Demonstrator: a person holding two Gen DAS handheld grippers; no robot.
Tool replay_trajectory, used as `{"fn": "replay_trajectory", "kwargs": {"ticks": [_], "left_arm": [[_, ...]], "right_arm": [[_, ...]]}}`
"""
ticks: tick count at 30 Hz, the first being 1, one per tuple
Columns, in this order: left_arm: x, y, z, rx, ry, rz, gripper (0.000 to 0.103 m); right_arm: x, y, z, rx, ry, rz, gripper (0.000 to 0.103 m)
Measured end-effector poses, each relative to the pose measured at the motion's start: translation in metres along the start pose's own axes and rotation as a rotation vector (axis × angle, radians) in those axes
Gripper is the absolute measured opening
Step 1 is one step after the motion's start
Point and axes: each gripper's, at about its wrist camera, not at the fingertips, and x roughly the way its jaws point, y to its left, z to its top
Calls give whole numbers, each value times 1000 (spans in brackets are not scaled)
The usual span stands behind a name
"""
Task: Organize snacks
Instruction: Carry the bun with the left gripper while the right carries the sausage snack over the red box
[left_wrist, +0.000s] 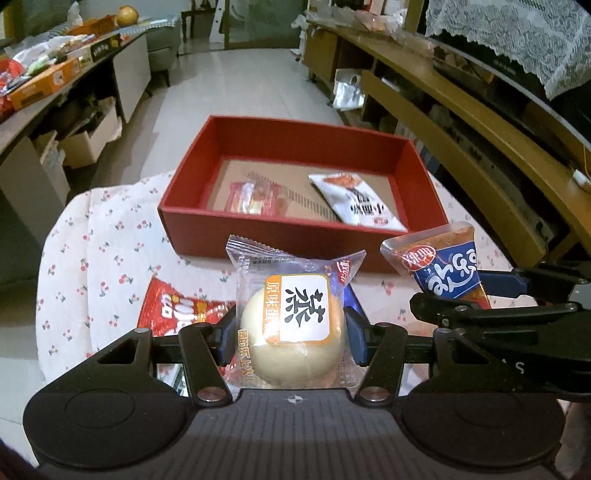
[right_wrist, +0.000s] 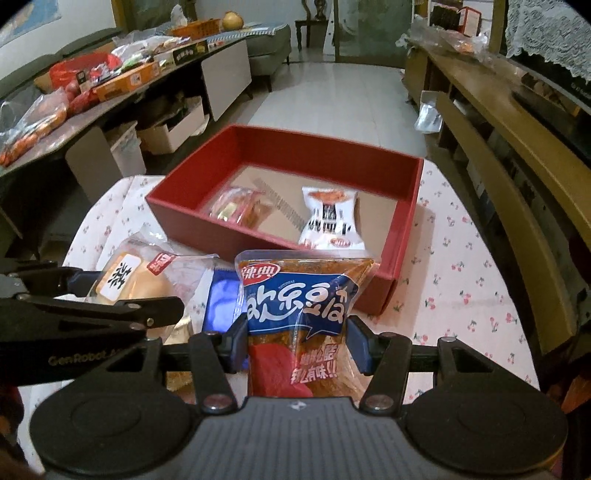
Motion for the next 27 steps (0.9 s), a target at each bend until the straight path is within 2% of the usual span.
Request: {"fn": "replay_trajectory", "kwargs": {"ticks": [27], "left_arm": [[4, -1, 57, 3, -118, 38, 62]], "right_arm": [[1, -7, 56, 54, -129, -106, 66]]}}
